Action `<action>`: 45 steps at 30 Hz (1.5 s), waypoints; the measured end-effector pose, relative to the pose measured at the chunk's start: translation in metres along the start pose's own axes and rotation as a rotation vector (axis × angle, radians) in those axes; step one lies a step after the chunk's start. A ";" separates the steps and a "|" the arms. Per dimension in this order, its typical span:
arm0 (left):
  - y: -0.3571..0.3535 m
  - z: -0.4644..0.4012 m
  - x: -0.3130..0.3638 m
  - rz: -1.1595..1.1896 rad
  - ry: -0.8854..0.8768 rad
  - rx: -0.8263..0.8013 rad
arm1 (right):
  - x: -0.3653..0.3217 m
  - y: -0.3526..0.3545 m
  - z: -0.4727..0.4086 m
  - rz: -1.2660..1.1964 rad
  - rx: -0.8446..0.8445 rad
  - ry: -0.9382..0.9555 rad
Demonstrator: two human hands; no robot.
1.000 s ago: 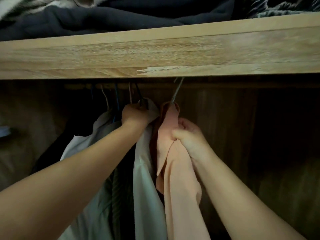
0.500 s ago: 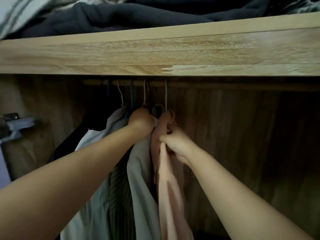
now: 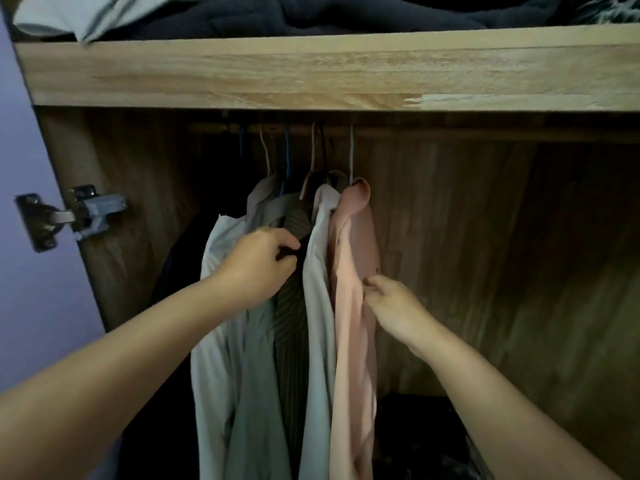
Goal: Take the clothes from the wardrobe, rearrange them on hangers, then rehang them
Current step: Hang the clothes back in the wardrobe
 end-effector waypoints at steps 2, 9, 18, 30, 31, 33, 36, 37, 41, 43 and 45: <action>-0.003 0.020 -0.013 0.034 0.007 -0.010 | 0.027 -0.011 0.020 0.166 -0.082 -0.094; -0.046 0.106 -0.068 0.073 0.145 -0.254 | 0.075 -0.058 0.098 0.549 -0.503 -0.241; -0.073 0.271 -0.133 -0.244 0.453 -0.762 | 0.078 -0.124 0.150 0.651 -0.672 -0.102; 0.014 0.503 -0.153 -0.254 0.910 -0.793 | 0.017 -0.262 0.286 0.716 -1.070 0.248; 0.024 0.518 -0.155 -0.247 0.933 -0.779 | 0.004 -0.273 0.299 0.721 -1.092 0.289; 0.044 0.550 -0.158 -0.242 0.977 -0.754 | -0.023 -0.293 0.325 0.762 -1.124 0.386; 0.076 0.604 -0.166 -0.228 1.056 -0.712 | -0.068 -0.324 0.367 0.803 -1.145 0.517; 0.088 0.625 -0.170 -0.223 1.088 -0.698 | -0.083 -0.336 0.382 0.807 -1.158 0.553; 0.143 0.717 -0.185 -0.219 1.240 -0.658 | -0.142 -0.386 0.455 0.796 -1.280 0.663; 0.171 0.765 -0.190 -0.228 1.307 -0.646 | -0.171 -0.413 0.493 0.776 -1.329 0.701; 0.202 0.814 -0.194 -0.241 1.384 -0.622 | -0.200 -0.442 0.533 0.761 -1.361 0.760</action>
Point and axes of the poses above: each hand's wrist, its own z-axis away from the middle knuckle, its own y-axis out of the back of the hand, x = y × z, the point moved 9 cm from there along -z, towards the middle knuckle
